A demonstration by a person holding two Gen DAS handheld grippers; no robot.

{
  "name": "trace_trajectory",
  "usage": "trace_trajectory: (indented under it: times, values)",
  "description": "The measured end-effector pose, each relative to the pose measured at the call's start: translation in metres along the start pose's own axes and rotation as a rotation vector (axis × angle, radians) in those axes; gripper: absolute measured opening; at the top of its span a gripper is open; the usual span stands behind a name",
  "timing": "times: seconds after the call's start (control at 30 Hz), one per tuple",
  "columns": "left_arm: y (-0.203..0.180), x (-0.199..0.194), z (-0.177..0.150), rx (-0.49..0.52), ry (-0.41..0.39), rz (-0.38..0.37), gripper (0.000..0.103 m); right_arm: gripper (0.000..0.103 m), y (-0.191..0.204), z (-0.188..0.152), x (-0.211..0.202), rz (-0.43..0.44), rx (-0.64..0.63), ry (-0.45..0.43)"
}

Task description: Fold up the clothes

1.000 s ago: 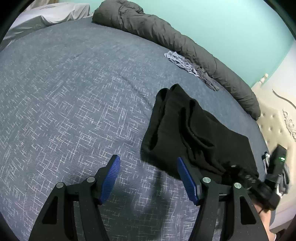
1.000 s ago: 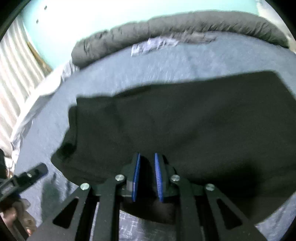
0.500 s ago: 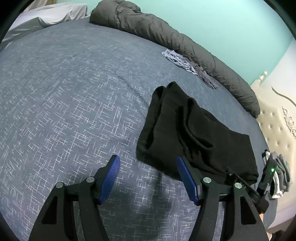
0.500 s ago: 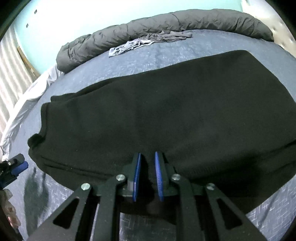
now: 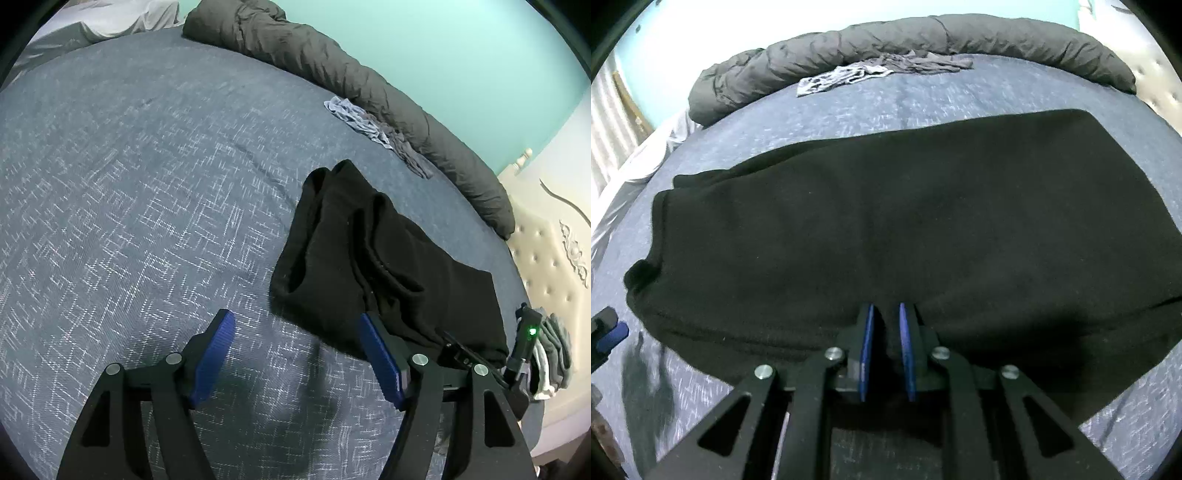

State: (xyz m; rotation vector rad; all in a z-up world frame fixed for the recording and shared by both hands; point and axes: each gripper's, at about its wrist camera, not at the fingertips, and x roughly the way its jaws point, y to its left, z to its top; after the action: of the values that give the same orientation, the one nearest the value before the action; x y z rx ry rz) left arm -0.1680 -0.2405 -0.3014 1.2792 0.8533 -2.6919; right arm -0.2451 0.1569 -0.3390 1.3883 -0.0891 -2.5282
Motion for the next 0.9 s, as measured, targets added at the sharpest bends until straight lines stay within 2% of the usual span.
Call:
trace_trajectory:
  times: [0.1, 0.2, 0.3, 0.4, 0.53, 0.73, 0.9]
  values:
    - [-0.003, 0.002, -0.003, -0.009, 0.006, -0.009, 0.085, 0.014, -0.001, 0.006, -0.001, 0.014, -0.008, 0.018]
    - [-0.01, 0.006, -0.008, -0.024, 0.019, -0.03, 0.086, 0.014, -0.003, 0.011, -0.002, 0.033, -0.013, 0.033]
    - [-0.018, 0.012, -0.012, -0.032, 0.028, -0.051, 0.092, 0.014, -0.017, 0.01, -0.019, 0.111, 0.033, 0.014]
    - [-0.022, 0.02, -0.014, -0.052, 0.046, -0.066, 0.093, 0.014, -0.031, 0.002, -0.042, 0.14, 0.09, -0.026]
    - [-0.022, 0.027, -0.014, -0.098, 0.046, -0.075, 0.093, 0.019, -0.048, -0.014, -0.07, 0.131, 0.07, -0.042]
    - [-0.024, 0.04, -0.015, -0.174, 0.045, -0.091, 0.094, 0.022, -0.101, -0.04, -0.097, 0.157, 0.177, -0.058]
    - [-0.041, 0.045, -0.021, -0.171, 0.031, -0.112, 0.094, 0.022, -0.127, -0.058, -0.118, 0.163, 0.202, -0.099]
